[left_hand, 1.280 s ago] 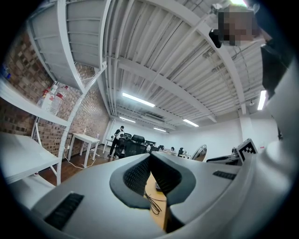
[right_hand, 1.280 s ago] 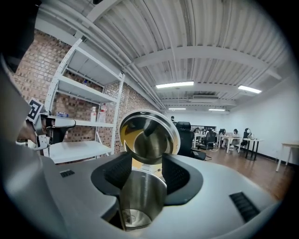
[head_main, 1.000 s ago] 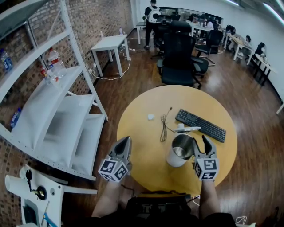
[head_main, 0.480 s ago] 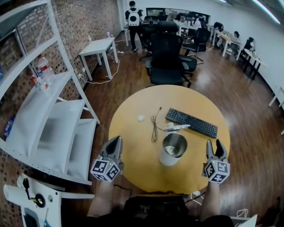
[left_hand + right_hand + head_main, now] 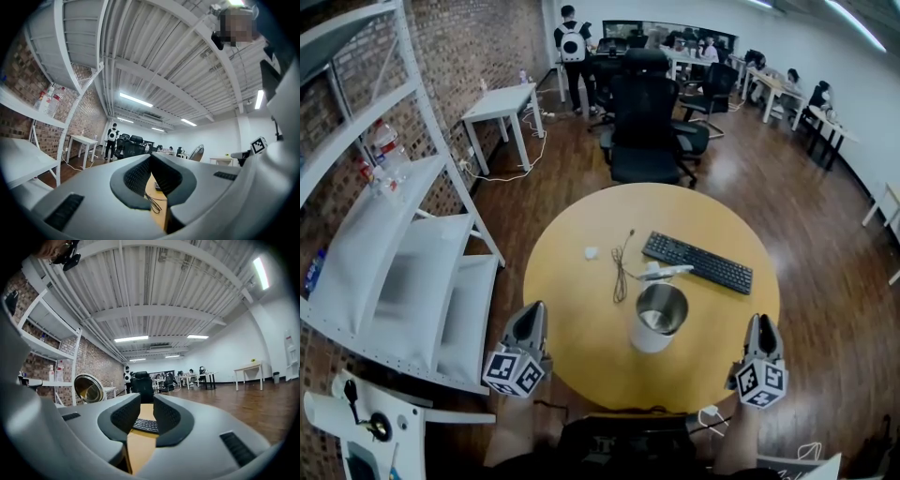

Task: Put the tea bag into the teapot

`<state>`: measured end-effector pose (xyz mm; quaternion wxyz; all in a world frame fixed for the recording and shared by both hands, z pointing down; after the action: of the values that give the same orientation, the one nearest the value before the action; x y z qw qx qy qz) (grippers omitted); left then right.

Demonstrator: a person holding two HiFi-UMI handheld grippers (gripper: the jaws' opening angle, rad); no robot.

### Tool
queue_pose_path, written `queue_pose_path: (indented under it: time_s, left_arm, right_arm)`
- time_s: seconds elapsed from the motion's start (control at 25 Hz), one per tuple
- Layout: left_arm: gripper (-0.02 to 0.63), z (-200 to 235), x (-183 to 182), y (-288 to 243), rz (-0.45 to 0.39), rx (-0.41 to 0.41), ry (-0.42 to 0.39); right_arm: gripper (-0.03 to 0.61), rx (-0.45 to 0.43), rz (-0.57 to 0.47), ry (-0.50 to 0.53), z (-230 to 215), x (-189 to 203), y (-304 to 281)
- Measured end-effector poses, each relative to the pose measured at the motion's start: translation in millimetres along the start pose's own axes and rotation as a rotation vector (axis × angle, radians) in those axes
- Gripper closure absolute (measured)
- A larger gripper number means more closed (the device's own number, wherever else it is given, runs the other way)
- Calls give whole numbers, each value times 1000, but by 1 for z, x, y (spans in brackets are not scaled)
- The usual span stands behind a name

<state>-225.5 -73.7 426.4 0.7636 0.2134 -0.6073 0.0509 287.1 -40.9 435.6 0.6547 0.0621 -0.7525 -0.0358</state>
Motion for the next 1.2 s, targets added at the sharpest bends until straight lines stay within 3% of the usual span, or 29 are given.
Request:
queue_pose_path:
  time_s: [0.36, 0.72, 1.2]
  left_arm:
    - [620, -2, 15, 38, 16, -55, 25]
    - [620, -6, 18, 41, 23, -37, 21]
    - [620, -5, 16, 41, 10, -52, 40]
  right_arm:
    - [565, 23, 62, 32, -3, 22, 32]
    - [569, -1, 70, 79, 9, 25, 42]
    - [569, 5, 64, 31, 6, 27, 44]
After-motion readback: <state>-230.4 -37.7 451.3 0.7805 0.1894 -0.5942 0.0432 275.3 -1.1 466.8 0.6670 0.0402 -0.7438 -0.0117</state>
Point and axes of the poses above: the fingertips, and each gripper's own axes: y backward along the fingers, z to its left, x out of its underside, the point moved 6 cm from there along y, backward along the fingers, and after that the axes turned 10 degrees about -z, right-handed, at the moved point
